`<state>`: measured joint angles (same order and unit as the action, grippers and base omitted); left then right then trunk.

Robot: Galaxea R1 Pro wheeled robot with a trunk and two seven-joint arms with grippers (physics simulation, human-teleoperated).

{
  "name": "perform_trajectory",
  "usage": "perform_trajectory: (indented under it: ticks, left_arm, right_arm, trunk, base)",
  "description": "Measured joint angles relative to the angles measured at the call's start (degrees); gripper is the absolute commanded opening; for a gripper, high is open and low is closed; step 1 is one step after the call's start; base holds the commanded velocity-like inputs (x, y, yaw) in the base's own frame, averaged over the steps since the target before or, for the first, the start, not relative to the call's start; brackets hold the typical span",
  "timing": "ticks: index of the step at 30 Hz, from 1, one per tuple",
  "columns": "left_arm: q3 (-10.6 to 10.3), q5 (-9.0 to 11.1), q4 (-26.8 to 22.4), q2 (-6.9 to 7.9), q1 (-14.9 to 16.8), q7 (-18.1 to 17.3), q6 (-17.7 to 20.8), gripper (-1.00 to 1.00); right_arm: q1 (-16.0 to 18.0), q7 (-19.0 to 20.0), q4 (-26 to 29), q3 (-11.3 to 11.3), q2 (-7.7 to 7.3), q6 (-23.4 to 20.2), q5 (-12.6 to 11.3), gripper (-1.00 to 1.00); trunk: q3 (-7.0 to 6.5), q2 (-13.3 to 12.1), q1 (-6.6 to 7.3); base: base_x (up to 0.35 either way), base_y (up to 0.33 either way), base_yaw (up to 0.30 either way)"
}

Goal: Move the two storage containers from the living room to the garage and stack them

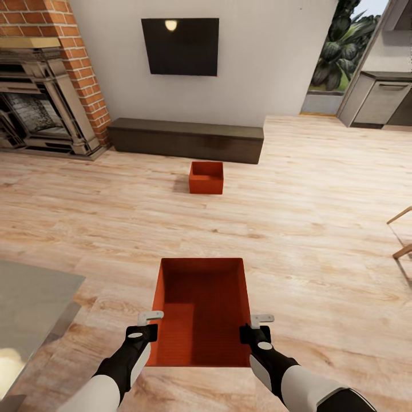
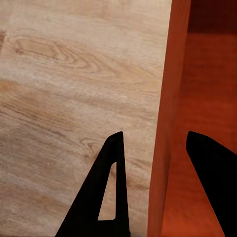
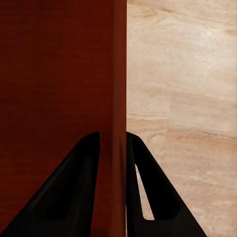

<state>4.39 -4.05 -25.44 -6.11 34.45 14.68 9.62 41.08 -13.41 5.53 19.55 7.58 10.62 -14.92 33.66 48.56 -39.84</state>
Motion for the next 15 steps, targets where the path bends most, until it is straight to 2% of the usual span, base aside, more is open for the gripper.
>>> perform_trajectory:
  ticks: [15]
  left_arm:
    - [0.04, -0.02, 0.00, 0.00, 0.00, 0.09, 0.00, -1.00]
  right_arm:
    - [0.00, -0.01, -0.01, 0.06, -0.01, 0.08, -0.03, -1.00]
  trunk:
    - [-3.98, -6.02, 3.30]
  base:
    - [0.000, 0.000, 0.000]
